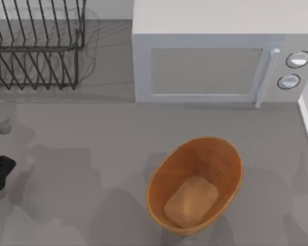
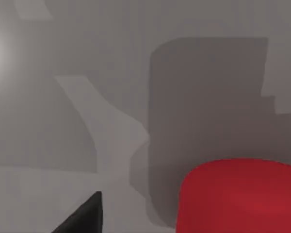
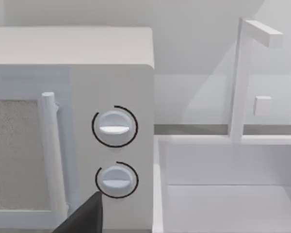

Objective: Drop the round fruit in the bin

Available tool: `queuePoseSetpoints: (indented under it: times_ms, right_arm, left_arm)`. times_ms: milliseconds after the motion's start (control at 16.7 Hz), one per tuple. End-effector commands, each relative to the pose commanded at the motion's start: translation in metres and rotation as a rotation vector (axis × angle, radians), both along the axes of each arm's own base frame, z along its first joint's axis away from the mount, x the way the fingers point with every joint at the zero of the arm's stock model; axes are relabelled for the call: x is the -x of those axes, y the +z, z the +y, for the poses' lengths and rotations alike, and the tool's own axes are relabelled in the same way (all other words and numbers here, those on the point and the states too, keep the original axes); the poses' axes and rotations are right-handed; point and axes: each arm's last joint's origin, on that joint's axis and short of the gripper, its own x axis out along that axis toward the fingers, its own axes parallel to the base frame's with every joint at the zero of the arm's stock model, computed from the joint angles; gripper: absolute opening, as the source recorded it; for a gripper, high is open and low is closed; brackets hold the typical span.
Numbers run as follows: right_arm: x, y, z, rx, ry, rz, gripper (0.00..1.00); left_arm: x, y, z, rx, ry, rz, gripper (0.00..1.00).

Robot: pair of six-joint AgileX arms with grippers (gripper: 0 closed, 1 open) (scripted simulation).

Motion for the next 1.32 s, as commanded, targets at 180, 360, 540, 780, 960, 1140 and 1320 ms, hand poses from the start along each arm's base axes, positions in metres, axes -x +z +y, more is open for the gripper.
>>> queuePoseSetpoints:
  times_ms: [180, 360, 540, 780, 960, 1140, 1320]
  right_arm:
    - [0.000, 0.000, 0.000, 0.000, 0.000, 0.000, 1.00]
    - [0.000, 0.000, 0.000, 0.000, 0.000, 0.000, 1.00]
    - [0.000, 0.000, 0.000, 0.000, 0.000, 0.000, 1.00]
    - [0.000, 0.000, 0.000, 0.000, 0.000, 0.000, 1.00]
    - [0.000, 0.000, 0.000, 0.000, 0.000, 0.000, 1.00]
    - [0.000, 0.000, 0.000, 0.000, 0.000, 0.000, 1.00]
    - [0.000, 0.000, 0.000, 0.000, 0.000, 0.000, 1.00]
  left_arm:
    - [0.003, -0.020, 0.000, 0.002, 0.000, 0.011, 1.00]
    - [0.003, -0.021, 0.000, 0.002, 0.000, 0.012, 1.00]
    - [0.003, -0.021, 0.000, 0.002, 0.000, 0.012, 0.85]
    - [0.003, -0.021, 0.000, 0.002, 0.000, 0.012, 0.55]
    - [0.003, -0.021, 0.000, 0.002, 0.000, 0.012, 0.32]
    - [0.003, -0.021, 0.000, 0.002, 0.000, 0.012, 0.10]
    - [0.003, -0.021, 0.000, 0.002, 0.000, 0.012, 0.00]
